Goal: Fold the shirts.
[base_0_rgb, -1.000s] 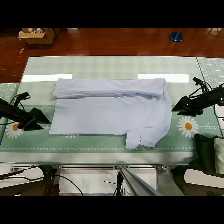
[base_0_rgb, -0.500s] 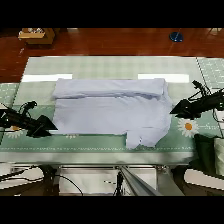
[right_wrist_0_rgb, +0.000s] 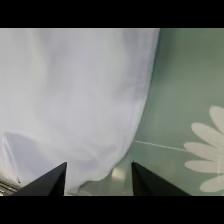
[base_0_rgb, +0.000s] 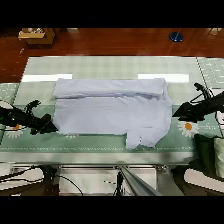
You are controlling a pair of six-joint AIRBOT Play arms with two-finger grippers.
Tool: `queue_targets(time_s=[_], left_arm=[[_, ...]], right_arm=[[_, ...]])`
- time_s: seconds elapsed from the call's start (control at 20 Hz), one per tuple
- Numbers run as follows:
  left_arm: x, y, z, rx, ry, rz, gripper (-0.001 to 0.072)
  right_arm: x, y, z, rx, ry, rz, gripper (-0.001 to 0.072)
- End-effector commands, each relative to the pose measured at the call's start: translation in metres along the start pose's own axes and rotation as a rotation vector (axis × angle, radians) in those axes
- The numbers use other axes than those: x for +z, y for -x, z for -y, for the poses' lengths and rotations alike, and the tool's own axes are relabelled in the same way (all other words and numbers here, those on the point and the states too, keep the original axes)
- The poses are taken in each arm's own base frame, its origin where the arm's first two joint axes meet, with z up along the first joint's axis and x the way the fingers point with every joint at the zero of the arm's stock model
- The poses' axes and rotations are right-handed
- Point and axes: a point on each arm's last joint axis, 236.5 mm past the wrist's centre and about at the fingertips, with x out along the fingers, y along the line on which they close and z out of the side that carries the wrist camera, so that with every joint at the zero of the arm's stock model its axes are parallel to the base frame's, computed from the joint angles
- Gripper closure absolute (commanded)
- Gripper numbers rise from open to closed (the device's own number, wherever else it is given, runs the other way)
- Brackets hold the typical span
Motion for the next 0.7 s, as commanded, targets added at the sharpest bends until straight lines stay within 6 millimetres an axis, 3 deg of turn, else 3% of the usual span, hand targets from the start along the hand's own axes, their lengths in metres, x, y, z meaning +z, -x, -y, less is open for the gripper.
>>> queue_targets(time_s=[0.0, 0.15, 0.35, 0.65], left_arm=[[-0.003, 0.001, 0.001, -0.010, -0.012, -0.009, 0.0688], [-0.002, 0.005, 0.003, -0.007, -0.042, 0.005, 0.0688], [0.000, 0.012, 0.007, 0.001, -0.082, 0.039, 0.0689], [0.001, 0.019, 0.012, 0.005, -0.116, 0.068, 0.0689]], right_arm=[[-0.024, -0.005, 0.008, 0.004, -0.054, -0.007, 0.0230], [-0.048, -0.024, 0.006, 0.011, -0.074, -0.009, 0.0230], [-0.066, -0.047, 0.004, 0.047, -0.123, -0.012, 0.0231], [-0.050, -0.068, 0.001, 0.089, -0.187, 0.093, 0.0249]])
